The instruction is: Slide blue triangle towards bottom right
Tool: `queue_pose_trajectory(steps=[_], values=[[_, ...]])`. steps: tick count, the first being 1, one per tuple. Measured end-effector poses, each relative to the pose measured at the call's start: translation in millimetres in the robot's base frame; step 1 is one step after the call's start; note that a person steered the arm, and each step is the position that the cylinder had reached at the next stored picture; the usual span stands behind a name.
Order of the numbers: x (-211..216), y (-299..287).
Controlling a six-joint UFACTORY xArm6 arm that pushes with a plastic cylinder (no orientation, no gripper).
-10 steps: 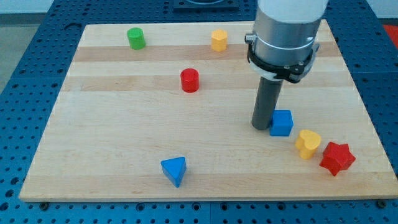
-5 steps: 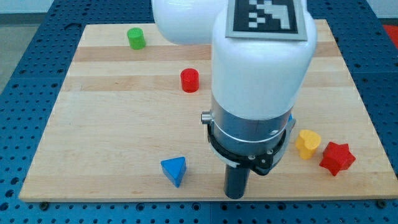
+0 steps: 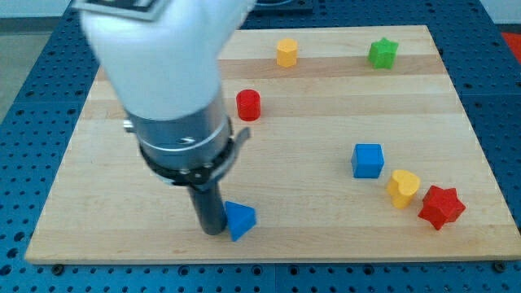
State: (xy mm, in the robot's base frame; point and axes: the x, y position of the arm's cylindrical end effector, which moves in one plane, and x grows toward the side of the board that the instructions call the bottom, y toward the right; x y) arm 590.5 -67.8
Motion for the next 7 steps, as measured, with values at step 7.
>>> queue_pose_trajectory(steps=[7], values=[[-29,38]])
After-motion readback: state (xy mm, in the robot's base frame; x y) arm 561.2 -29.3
